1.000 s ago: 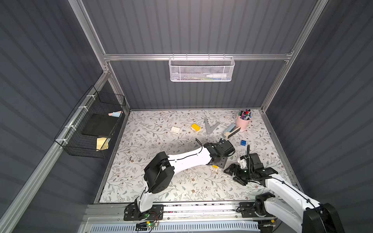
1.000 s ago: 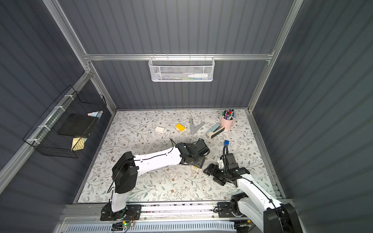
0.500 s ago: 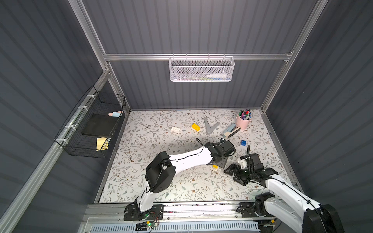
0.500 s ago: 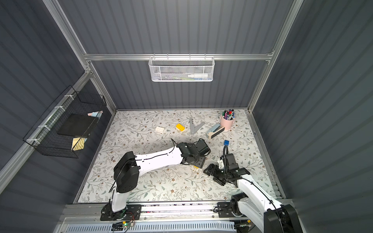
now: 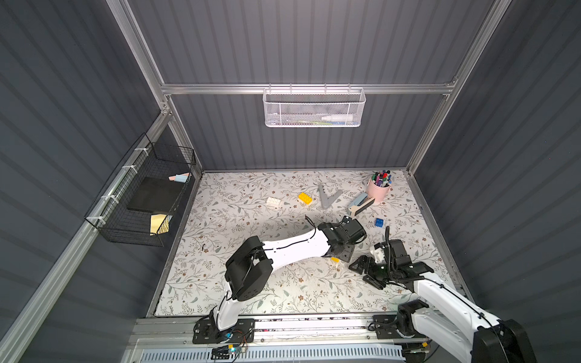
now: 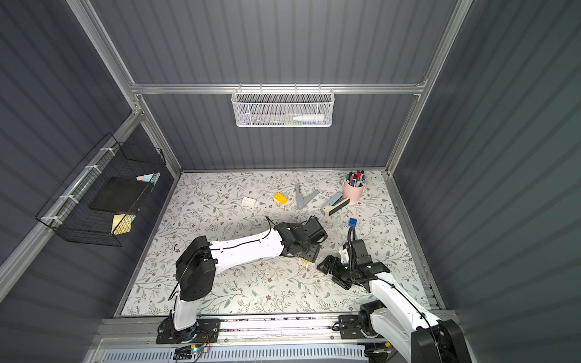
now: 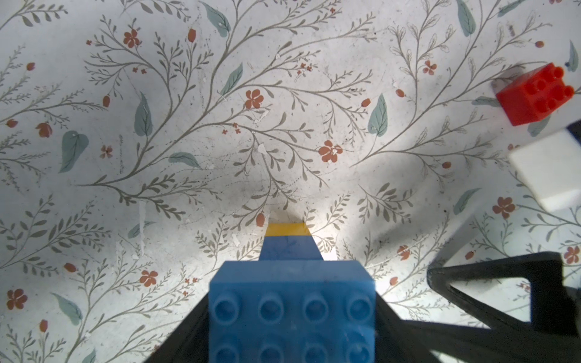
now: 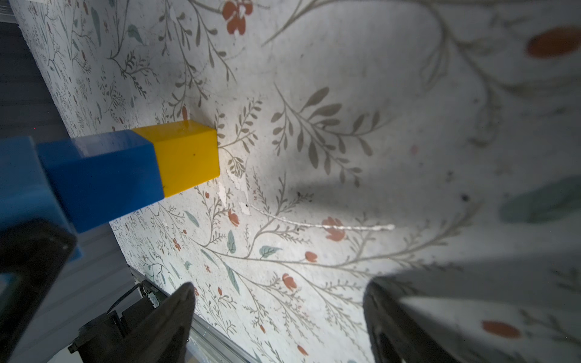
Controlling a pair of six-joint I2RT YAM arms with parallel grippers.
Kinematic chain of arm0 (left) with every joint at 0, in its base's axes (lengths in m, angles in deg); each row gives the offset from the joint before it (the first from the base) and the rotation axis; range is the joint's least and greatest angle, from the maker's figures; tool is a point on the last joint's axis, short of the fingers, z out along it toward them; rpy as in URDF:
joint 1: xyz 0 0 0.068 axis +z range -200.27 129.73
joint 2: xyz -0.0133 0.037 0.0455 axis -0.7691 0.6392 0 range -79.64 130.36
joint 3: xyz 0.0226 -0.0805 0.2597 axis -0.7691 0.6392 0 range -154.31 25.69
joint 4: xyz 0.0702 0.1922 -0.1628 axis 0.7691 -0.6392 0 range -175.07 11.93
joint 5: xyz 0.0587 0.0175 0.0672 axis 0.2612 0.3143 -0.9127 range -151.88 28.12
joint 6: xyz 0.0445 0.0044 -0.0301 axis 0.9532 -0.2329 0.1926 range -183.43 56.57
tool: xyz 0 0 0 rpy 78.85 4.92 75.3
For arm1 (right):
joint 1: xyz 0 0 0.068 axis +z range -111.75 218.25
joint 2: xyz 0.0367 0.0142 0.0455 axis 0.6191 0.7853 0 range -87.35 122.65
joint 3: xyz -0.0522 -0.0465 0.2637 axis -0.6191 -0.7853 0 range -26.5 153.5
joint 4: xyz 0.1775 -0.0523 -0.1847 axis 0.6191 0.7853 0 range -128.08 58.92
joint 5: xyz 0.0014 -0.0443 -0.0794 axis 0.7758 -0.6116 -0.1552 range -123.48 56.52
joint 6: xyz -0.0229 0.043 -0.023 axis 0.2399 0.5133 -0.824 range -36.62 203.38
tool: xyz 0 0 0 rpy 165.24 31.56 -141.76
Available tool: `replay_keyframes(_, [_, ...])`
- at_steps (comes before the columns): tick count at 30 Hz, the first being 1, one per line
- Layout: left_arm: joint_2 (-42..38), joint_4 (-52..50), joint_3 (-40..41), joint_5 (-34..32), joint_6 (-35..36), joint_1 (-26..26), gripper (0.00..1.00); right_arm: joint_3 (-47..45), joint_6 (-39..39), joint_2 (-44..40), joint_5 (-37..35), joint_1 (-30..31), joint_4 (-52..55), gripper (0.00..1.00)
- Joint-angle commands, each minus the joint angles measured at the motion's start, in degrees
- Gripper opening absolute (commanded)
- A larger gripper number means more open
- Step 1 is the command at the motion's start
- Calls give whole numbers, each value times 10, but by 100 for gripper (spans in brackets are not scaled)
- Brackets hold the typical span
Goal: Assemble a spoon with lego
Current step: Assemble the lego brick with the lego brick, then pick up the lego brick from the center of the board.
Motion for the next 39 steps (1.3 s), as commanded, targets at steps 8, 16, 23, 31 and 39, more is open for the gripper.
replay_keyframes(8, [14, -45, 12, 5, -1, -4, 92, -19, 4, 1, -33, 0, 40, 84])
replay_keyframes(16, [-17, -56, -6, 6, -5, -4, 99, -19, 5, 1, -36, 0, 41, 85])
replay_keyframes(23, [-89, -80, -34, 8, 1, -4, 99, -17, 4, 5, -35, 0, 40, 85])
replay_keyframes(31, [-117, -93, -60, 7, 81, 120, 99, -12, -2, 1, -26, 0, 44, 89])
replay_keyframes(39, [28, 21, -105, 75, 322, 284, 99, -10, -16, -22, -2, 1, 41, 99])
